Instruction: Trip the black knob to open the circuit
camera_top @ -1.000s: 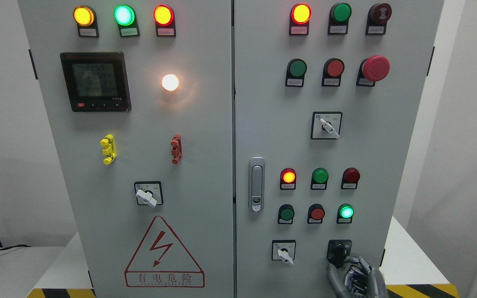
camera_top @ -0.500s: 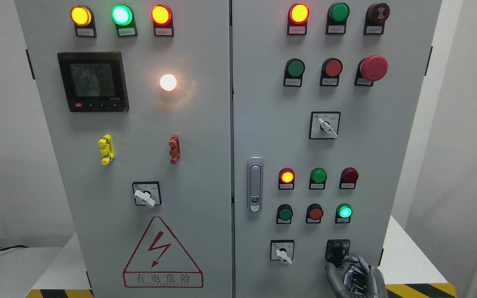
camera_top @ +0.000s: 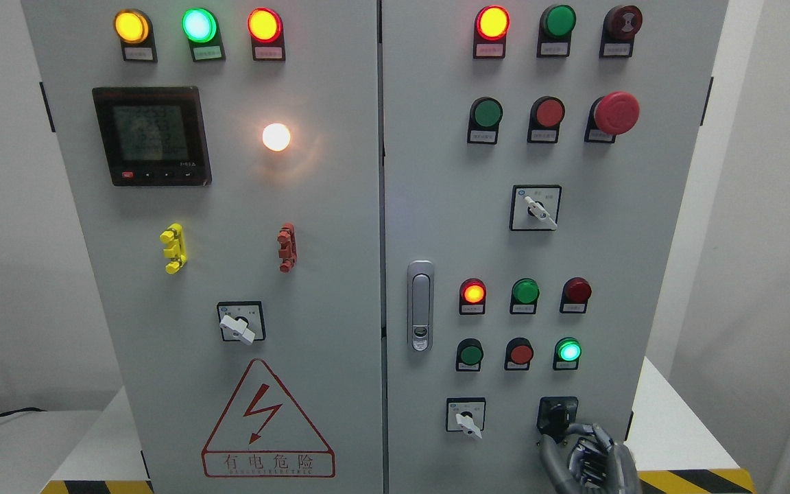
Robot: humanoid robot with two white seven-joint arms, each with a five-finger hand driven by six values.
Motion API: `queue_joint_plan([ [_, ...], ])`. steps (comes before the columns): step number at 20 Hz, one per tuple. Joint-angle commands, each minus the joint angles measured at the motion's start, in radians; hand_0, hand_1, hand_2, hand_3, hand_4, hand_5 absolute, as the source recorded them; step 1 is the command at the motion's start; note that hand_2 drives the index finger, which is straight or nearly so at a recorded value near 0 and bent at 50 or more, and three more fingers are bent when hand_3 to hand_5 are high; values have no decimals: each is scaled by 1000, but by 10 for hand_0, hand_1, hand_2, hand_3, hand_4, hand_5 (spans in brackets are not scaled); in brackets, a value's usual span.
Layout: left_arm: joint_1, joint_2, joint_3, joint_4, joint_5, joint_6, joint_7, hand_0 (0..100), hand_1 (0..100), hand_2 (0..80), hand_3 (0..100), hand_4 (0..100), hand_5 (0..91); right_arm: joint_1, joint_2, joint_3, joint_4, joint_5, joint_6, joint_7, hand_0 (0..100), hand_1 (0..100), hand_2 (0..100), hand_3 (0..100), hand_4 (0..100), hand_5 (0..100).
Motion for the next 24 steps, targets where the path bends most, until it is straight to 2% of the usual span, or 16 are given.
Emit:
queue_joint_plan([
  [1, 0, 1, 0, 0, 5, 0, 0, 120, 389, 0, 0, 0, 0, 1, 0, 4, 0, 0, -2, 0, 389, 732, 484, 944, 1000, 1000],
  [24, 0, -1, 0, 0, 5, 0, 0, 120, 389, 0, 0, 0, 0, 3, 0, -1, 1, 14, -3, 0, 387, 729, 478, 938, 1000, 1000],
])
